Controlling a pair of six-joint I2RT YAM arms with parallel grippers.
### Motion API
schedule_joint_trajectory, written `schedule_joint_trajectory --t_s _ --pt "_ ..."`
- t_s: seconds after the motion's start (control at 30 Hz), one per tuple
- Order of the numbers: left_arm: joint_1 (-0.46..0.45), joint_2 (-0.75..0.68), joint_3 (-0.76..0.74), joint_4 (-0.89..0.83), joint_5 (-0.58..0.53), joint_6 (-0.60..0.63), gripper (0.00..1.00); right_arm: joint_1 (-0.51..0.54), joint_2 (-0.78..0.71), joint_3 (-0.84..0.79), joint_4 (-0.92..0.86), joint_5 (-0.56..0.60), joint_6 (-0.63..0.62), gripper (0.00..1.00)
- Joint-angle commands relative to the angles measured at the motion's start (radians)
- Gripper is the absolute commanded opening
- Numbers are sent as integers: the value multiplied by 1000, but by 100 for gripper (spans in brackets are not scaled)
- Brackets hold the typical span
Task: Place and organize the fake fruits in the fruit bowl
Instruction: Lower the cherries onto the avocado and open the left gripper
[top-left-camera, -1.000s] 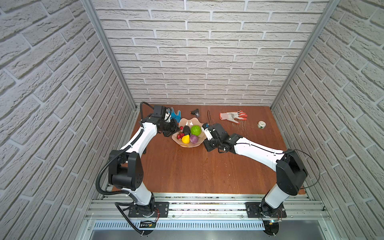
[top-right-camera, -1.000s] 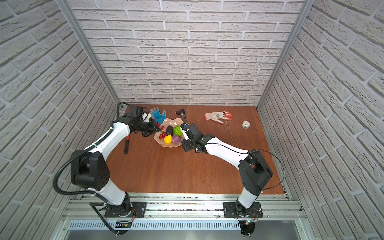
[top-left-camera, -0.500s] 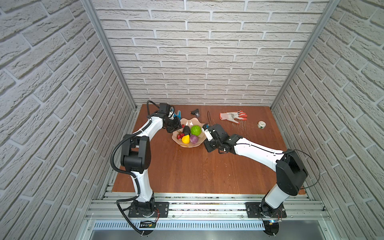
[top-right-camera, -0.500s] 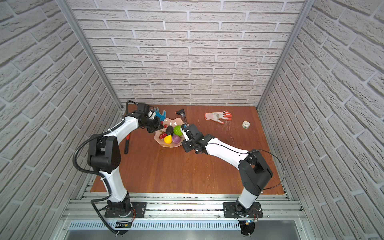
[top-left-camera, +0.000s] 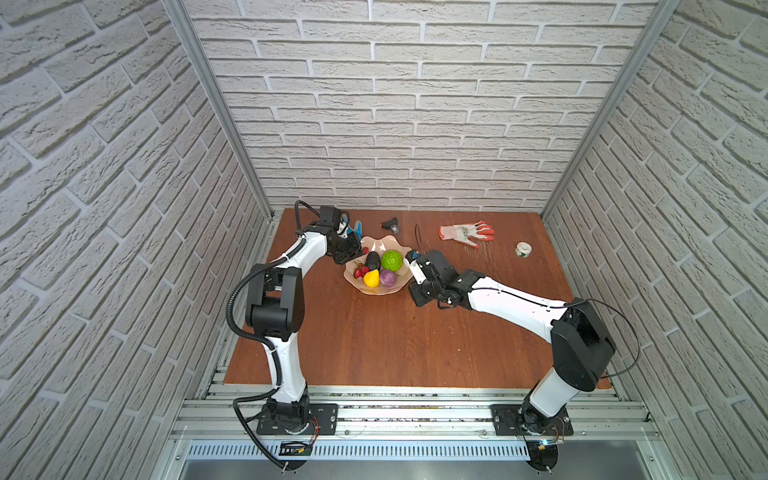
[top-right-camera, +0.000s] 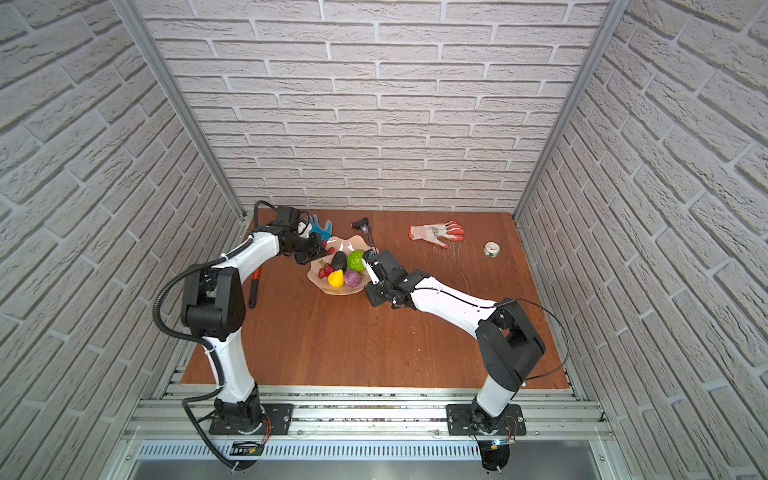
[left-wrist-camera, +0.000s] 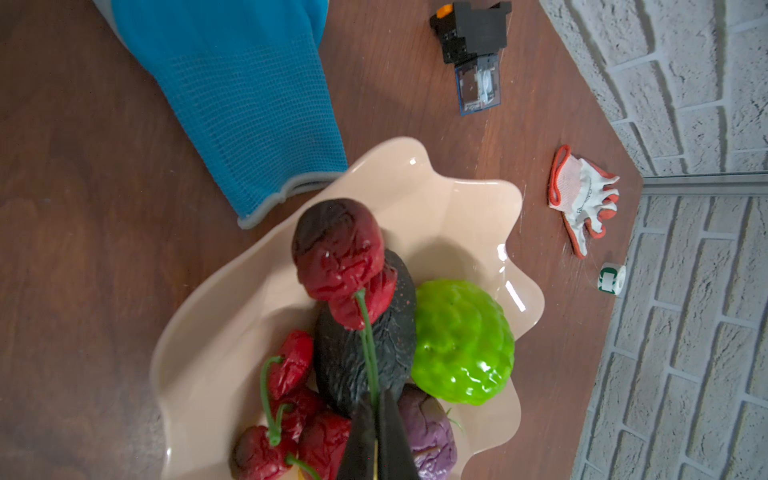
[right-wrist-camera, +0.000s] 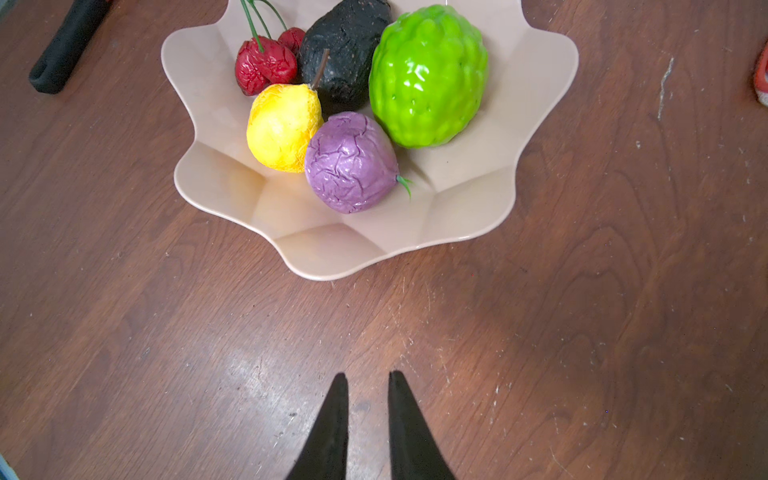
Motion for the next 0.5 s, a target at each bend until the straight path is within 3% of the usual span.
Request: schedule_joint_trajectory --t_s 0.0,0.23,0.47 --pt "0 -35 -35 21 -10 4 0 2 -29 -15 21 6 -9 21" --pt "-1 -80 -98 20 -26 9 0 3 -32 -17 27 -2 -4 21" --pt "-1 -98 -107 26 -33 0 18 5 -52 -31 28 5 0 21"
